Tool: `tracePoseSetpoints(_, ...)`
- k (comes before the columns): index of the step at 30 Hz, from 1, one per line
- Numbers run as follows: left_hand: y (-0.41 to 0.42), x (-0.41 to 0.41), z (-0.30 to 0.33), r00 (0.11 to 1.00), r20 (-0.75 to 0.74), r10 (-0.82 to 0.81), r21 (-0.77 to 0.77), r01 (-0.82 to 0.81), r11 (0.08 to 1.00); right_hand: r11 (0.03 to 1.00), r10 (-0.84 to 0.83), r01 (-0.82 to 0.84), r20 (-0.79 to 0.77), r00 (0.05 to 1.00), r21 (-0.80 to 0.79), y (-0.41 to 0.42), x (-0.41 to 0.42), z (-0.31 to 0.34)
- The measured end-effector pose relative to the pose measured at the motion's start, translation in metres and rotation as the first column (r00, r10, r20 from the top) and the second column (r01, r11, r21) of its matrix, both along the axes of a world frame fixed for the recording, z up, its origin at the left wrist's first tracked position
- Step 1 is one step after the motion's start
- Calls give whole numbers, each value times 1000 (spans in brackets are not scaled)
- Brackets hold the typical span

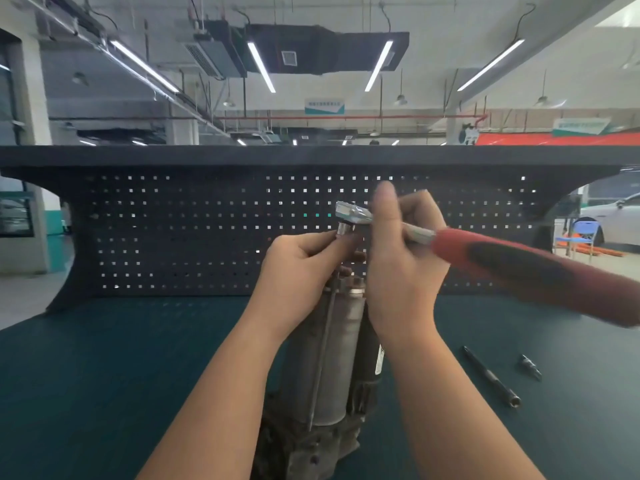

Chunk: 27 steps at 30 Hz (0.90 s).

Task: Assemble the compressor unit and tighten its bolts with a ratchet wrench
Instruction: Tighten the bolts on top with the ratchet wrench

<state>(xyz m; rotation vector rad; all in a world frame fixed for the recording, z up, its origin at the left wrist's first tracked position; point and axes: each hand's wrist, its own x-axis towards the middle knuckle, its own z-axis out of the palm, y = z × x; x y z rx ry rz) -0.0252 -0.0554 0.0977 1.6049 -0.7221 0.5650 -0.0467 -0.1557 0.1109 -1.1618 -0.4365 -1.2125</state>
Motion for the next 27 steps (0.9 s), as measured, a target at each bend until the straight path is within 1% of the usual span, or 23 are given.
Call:
tracePoseSetpoints(1, 0, 0, 0, 1000, 12, -3, 2, 3, 1000, 973, 170, -165, -21, 985, 160, -6, 7, 0)
tracePoseSetpoints(2, 0, 1, 0, 1000, 13, -6, -6, 6, 1000, 882, 380, -347, -46, 924, 320, -11, 10, 0)
tracePoseSetpoints(3, -1, 2, -1, 1000, 23, -4, -8, 4, 1000, 744, 568, -483, -57, 821, 461, -14, 16, 0)
tracePoseSetpoints(4, -1, 3, -2, 999, 38, 3, -6, -3, 1000, 664, 656, -529, -72, 751, 529, -16, 22, -2)
tracePoseSetpoints(5, -2, 3, -2, 999, 37, 18, -6, -18, 1000, 662, 667, -528, -97, 739, 531, -18, 25, -3)
tracePoseSetpoints(6, -3, 4, -2, 1000, 27, 15, -15, -14, 1000, 716, 618, -490, -125, 776, 498, -19, 26, -2)
tracePoseSetpoints(7, -4, 4, -2, 1000, 24, 6, -34, -5, 999, 805, 513, -419, -138, 847, 421, -19, 24, 0)
tracePoseSetpoints(9, -5, 3, -2, 999, 18, -31, -70, 32, 997, 970, 177, -156, -99, 979, 189, -19, 14, 7)
tracePoseSetpoints(10, -6, 3, -2, 999, 23, -43, -76, 44, 996, 999, 6, -4, -31, 1000, 51, -17, 9, 9)
tracePoseSetpoints(11, -6, 3, -2, 999, 29, -41, -68, 43, 997, 983, -158, 161, 45, 986, -85, -14, 4, 10)
tracePoseSetpoints(12, -5, 3, -2, 998, 43, -40, -54, 43, 998, 930, -289, 307, 110, 951, -201, -11, 1, 9)
tracePoseSetpoints(14, -2, 3, -3, 997, 45, -57, -39, 58, 998, 834, -400, 438, 180, 899, -335, -6, -3, 7)
tracePoseSetpoints(15, -1, 3, -3, 997, 43, -57, -31, 58, 998, 845, -383, 416, 164, 909, -335, -6, -2, 6)
tracePoseSetpoints(17, 1, 3, -3, 998, 39, -53, -14, 54, 998, 954, -206, 218, 81, 975, -204, -14, 5, 6)
tracePoseSetpoints(18, 2, 4, -3, 998, 37, -45, -15, 46, 999, 995, -37, 38, 11, 999, -88, -19, 10, 5)
tracePoseSetpoints(19, 1, 5, -4, 999, 38, -24, -16, 25, 1000, 980, 194, -188, -90, 977, 67, -24, 16, 3)
tracePoseSetpoints(20, 1, 7, -5, 999, 43, 7, -12, -6, 1000, 880, 454, -410, -170, 875, 241, -27, 22, 0)
tracePoseSetpoints(21, 0, 7, -6, 998, 50, 37, -3, -37, 999, 747, 641, -542, -199, 742, 384, -28, 31, -4)
tracePoseSetpoints(22, -1, 8, -7, 997, 57, 53, 4, -54, 999, 676, 712, -582, -201, 672, 452, -28, 36, -7)
tracePoseSetpoints(23, -1, 9, -7, 997, 60, 56, 6, -56, 998, 687, 698, -567, -195, 689, 454, -26, 38, -8)
tracePoseSetpoints(24, -3, 10, -8, 997, 61, 56, 6, -56, 998, 761, 608, -503, -180, 773, 410, -24, 37, -7)
tracePoseSetpoints(26, -7, 12, -12, 992, 65, 112, -15, -112, 994, 952, 266, -248, -79, 961, 181, -19, 26, -3)
tracePoseSetpoints(27, -7, 14, -15, 982, 80, 173, -32, -171, 985, 996, 77, -77, -8, 997, 45, -16, 21, -1)
